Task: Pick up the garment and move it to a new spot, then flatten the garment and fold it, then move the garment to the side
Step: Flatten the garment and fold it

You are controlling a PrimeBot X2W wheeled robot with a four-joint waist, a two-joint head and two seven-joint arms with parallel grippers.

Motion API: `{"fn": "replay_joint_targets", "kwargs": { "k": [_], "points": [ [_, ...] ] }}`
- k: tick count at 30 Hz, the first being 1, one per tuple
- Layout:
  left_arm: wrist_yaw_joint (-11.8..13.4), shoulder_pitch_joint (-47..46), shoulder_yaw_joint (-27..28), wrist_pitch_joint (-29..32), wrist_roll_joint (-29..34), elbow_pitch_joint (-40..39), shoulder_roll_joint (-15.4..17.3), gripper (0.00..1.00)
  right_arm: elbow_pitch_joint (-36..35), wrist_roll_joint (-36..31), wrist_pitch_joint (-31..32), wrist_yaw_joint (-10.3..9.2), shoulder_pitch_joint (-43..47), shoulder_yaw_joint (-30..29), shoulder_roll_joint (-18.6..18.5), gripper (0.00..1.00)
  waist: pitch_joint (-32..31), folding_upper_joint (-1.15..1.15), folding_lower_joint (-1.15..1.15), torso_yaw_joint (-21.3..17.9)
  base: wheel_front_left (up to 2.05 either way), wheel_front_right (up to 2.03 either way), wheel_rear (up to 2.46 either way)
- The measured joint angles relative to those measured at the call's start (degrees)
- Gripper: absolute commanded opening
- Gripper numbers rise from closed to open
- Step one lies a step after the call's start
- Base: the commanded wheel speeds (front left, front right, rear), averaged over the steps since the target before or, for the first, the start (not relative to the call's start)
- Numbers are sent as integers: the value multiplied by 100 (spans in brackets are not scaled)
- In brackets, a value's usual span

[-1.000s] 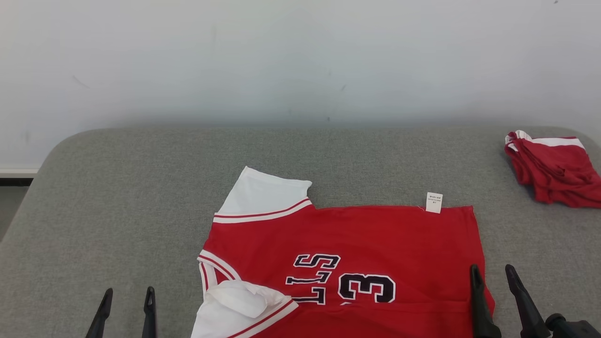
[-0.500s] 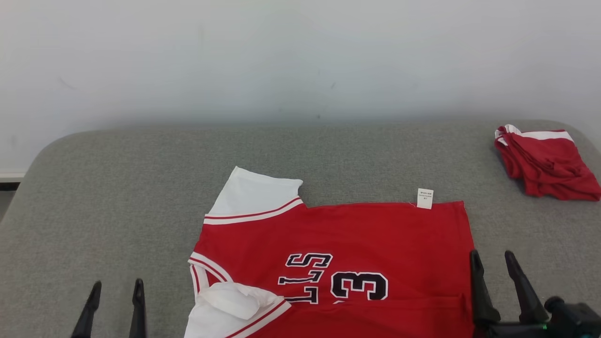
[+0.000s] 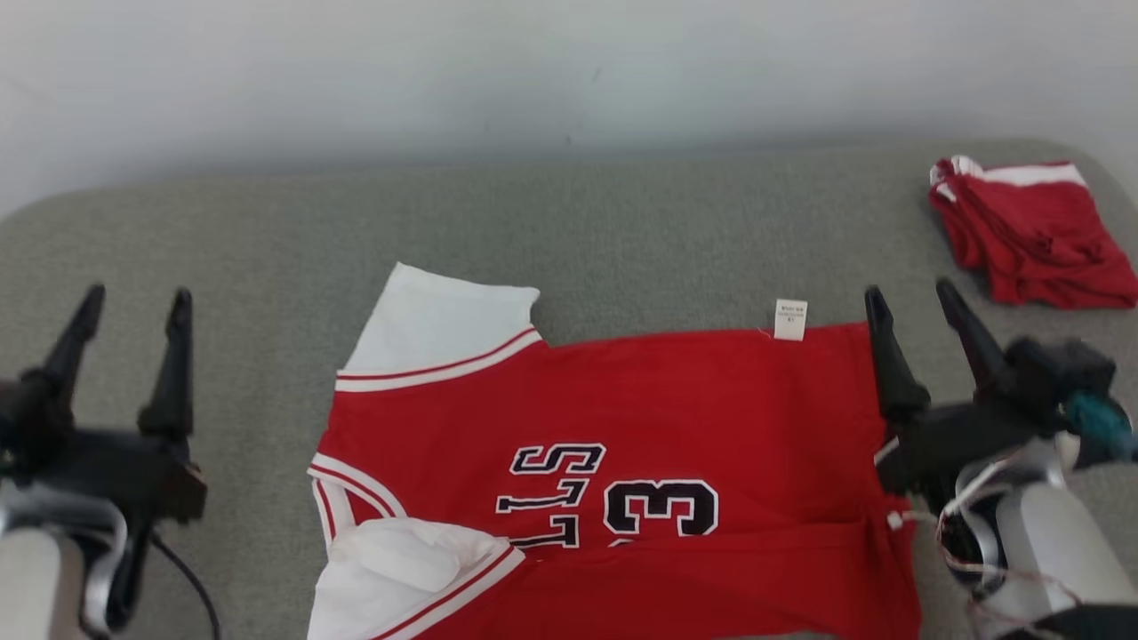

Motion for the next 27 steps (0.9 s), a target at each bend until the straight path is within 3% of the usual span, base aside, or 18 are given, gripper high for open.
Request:
{"fn": "replay_joint_targets", "kwargs": {
  "k": [4,13,19,27],
  "points": [
    [-9,-765,-210,301,-256,300,315,100,539,-33,316,0,-773,151,-71,100,373,0,0,-106,0,0,0],
    [-45,-2051,-1258,832,-1047,956,945,100,1529,-36,554,0,-2053,541,-16,100,1148,1,1,-433,0,0,0],
    [-45,-2499,-2037,1371,-1673,1556,1350,100,2148,81,923,0,-2503,825,67,100,1422,1,0,-799,0,0,0],
    [-45,-2811,-2660,1785,-2197,1996,1629,100,2685,291,1604,0,-2835,1054,121,100,1475,1,-1,-1106,0,0,0]
  ]
}}
